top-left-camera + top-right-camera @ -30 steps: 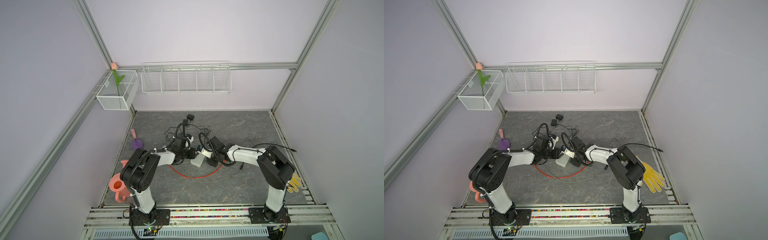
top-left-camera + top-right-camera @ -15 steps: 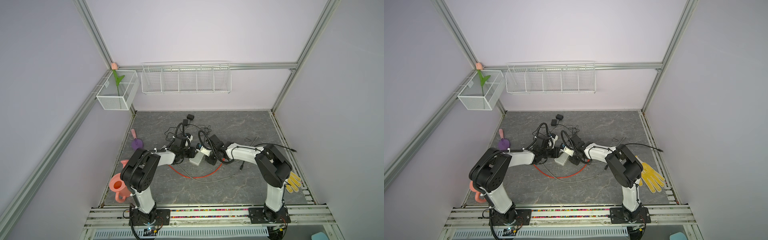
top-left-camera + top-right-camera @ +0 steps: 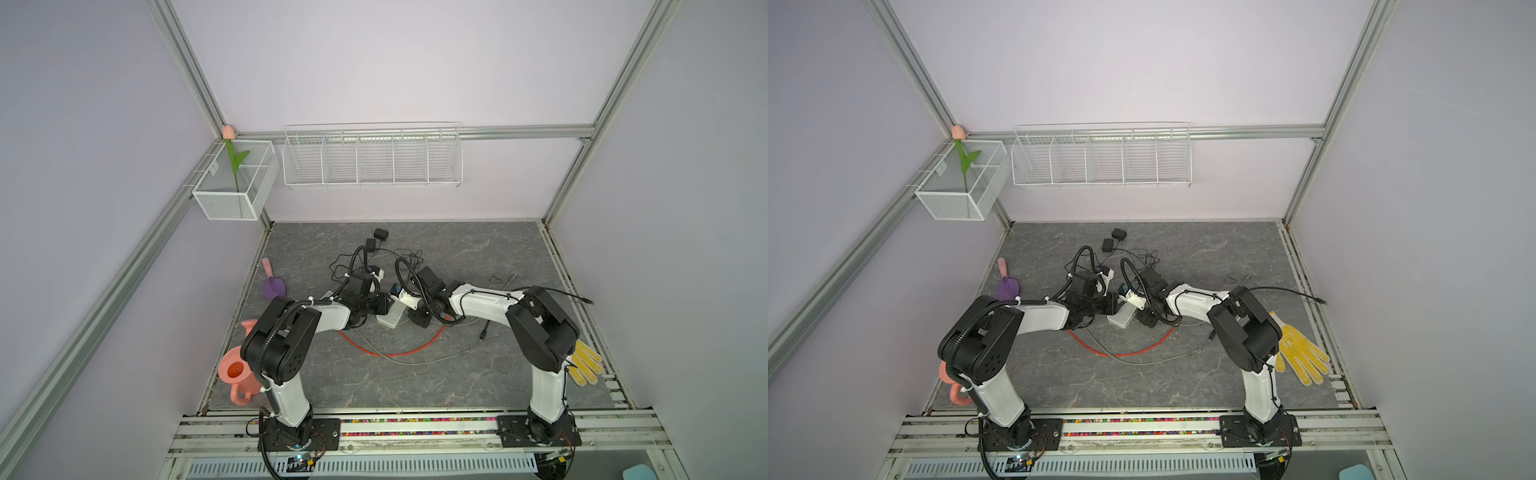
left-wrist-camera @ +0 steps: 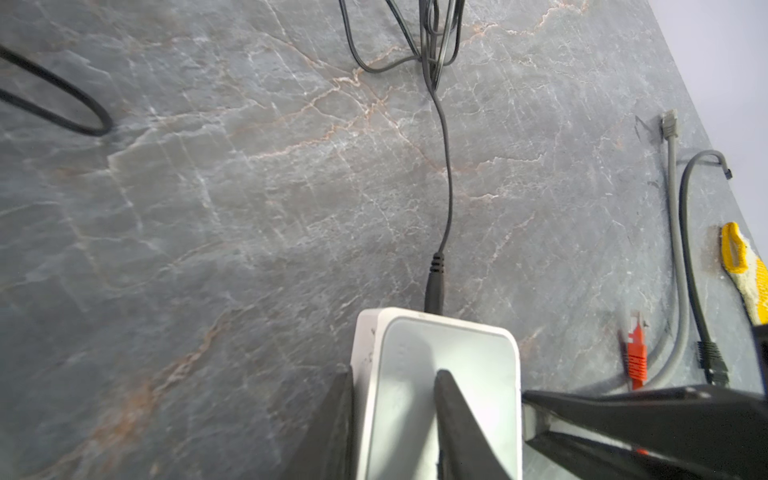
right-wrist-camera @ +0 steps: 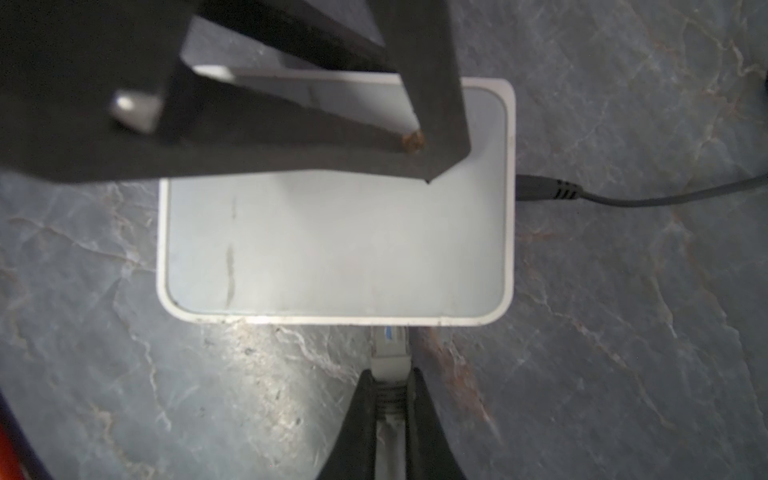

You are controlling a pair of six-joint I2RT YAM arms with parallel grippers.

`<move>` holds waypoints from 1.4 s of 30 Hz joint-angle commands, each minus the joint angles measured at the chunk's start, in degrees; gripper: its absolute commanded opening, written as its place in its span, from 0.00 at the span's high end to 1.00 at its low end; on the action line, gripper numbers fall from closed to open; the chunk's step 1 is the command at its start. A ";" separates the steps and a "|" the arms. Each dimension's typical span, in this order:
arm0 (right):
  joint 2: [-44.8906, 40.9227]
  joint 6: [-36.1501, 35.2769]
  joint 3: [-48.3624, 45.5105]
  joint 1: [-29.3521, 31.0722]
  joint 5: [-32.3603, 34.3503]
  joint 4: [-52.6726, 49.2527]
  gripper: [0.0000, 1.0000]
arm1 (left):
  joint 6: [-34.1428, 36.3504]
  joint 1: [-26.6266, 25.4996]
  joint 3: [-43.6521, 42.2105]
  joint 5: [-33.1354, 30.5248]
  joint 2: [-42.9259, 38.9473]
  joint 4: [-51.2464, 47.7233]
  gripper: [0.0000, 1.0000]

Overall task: Insert the plug into the switch port
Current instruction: 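Open both grippers and withdraw them from the white router toward the cables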

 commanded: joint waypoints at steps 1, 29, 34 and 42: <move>-0.92 -1.77 6.87 1.52 -8.53 37.15 0.86 | -0.05 -7.96 -3.53 15.58 4.13 -17.77 0.70; -45.34 31.86 -14.49 -17.55 22.21 -20.21 0.25 | -4.71 -8.49 6.46 -6.63 -19.25 -31.48 0.66; -49.47 38.25 -23.45 -30.46 11.15 -20.04 0.34 | -5.56 -13.94 9.15 -2.90 -12.42 -29.19 0.66; -42.42 40.04 -28.41 -33.03 6.34 -14.54 0.41 | -8.04 -21.03 13.54 -0.54 -2.95 -23.88 0.66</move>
